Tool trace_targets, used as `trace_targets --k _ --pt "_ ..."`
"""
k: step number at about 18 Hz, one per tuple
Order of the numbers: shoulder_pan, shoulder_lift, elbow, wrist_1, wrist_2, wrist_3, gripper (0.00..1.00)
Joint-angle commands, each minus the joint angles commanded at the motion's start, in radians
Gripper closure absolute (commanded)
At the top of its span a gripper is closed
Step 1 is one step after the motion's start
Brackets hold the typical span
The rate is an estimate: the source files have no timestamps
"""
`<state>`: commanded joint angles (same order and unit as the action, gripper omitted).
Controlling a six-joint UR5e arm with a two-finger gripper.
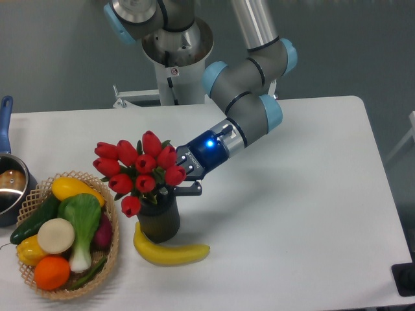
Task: Insert the flowers into the vase
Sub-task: 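Push the tulips further down into the vase and straighten them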
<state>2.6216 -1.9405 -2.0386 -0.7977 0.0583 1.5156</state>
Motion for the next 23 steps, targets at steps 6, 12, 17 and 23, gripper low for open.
trace_targets --k 6,12,17,23 --pt "0.000 0.000 -0.009 0.002 0.002 0.005 0.76" --pt "0.002 -0.008 -0.003 0.000 0.002 0.026 0.71" --pt "0.008 -0.008 0.000 0.002 0.002 0.026 0.57" --pt "0.015 0.001 0.003 0.002 0.002 0.026 0.21"
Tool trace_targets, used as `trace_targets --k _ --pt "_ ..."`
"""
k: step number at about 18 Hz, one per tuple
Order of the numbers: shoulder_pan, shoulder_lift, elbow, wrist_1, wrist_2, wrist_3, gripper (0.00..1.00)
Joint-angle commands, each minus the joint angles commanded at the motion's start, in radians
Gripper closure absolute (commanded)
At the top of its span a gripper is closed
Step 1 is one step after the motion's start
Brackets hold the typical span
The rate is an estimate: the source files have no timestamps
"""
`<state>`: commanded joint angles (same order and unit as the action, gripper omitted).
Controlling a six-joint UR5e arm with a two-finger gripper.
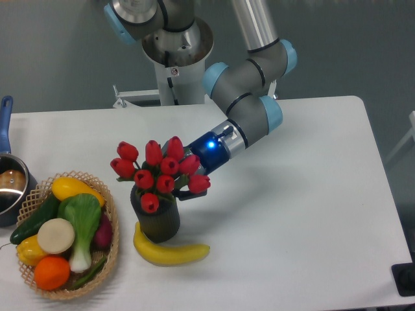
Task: Insert the flowers into the vase
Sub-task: 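Push the tulips further down into the vase and straighten them, then open the gripper to release the tulips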
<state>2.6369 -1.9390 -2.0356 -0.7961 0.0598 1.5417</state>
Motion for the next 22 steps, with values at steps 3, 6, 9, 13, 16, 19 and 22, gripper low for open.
trace_targets --k 3,6,9,13,16,19,22 --pt "0.002 0.009 -0.002 0.000 0.002 0.000 0.20" --pt "0.000 0.017 -0.003 0.000 0.015 0.000 0.08" --pt "0.000 0.029 -0.003 0.000 0.029 0.000 0.08" --pt "0.000 0.029 0.005 0.000 0.060 -0.002 0.08" --pt "0.002 0.031 0.012 0.000 0.061 0.000 0.01" --pt "0.029 0.064 0.018 -0.002 0.106 -0.009 0.00" --pt "0.081 0.116 0.018 -0.003 0.236 -0.003 0.00"
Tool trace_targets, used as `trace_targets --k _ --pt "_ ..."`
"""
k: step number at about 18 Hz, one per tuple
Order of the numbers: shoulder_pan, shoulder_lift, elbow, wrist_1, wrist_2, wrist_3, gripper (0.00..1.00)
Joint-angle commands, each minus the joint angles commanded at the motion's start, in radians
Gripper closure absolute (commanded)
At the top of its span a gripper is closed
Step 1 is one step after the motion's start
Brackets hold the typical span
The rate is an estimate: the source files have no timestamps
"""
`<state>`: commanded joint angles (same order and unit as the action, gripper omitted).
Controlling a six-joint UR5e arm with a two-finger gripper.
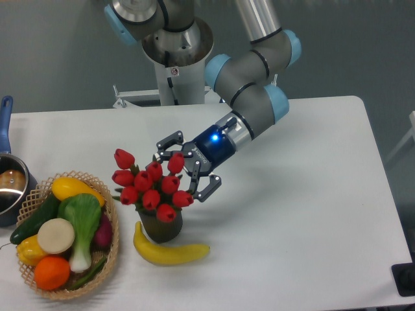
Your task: Insert the flowers into the vase
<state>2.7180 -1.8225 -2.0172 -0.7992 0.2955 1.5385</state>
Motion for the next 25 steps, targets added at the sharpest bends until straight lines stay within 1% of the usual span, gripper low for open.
trace_targets --k 3,5,6,8,11,12,13,14,16,18,20,22,23,25 --pt "0.049 0.043 0.009 0.002 0.120 0.003 0.00" --pt "0.077 0.064 0.038 0.000 0.200 -0.001 0.00" --pt "0.085 0.071 0.058 0.000 0.258 -0.003 0.00" --pt "0.114 0.072 0.090 0.000 0.412 -0.011 0.00" --pt "0.140 0.080 0.147 -0.003 0.565 -0.063 0.00" --pt "0.140 0.103 0.169 -0.006 0.626 -0.098 0.00" --pt "0.135 0.135 0.214 -0.011 0.728 -0.128 0.00" --pt "0.134 0.147 0.233 -0.024 0.788 -0.132 0.00" --pt "0.134 0.183 0.247 -0.083 0.913 -0.121 0.00" --pt "0.138 0.224 0.250 -0.144 0.994 -0.109 0.00" --pt "0.140 0.250 0.268 -0.227 1.053 -0.048 0.00" --pt "0.154 0.273 0.278 -0.314 1.114 0.046 0.00" --pt "0.164 0.290 0.279 -0.345 1.131 0.092 0.00" --pt "0.203 0.313 0.273 -0.373 1.128 0.139 0.00"
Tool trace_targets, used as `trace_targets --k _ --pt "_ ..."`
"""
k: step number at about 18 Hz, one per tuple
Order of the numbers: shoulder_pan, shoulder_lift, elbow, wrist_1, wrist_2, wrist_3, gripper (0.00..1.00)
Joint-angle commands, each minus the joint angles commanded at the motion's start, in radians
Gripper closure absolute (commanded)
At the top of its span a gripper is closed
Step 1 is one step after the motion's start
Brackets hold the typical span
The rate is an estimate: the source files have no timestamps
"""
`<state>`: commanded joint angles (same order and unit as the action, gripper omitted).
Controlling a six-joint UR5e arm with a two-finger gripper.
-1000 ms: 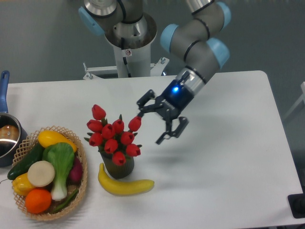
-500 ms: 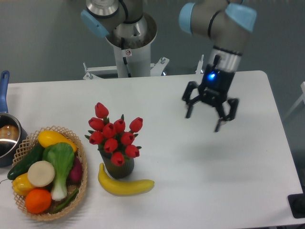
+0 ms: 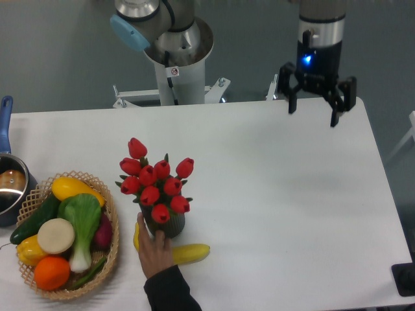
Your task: Insert the flowers into the vase
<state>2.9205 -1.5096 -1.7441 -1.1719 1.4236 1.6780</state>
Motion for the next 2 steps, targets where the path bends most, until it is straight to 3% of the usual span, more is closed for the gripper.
trace_targets --k 2 --pt "0.008 0.008 -0.006 -0.002 -0.005 0.002 0.00"
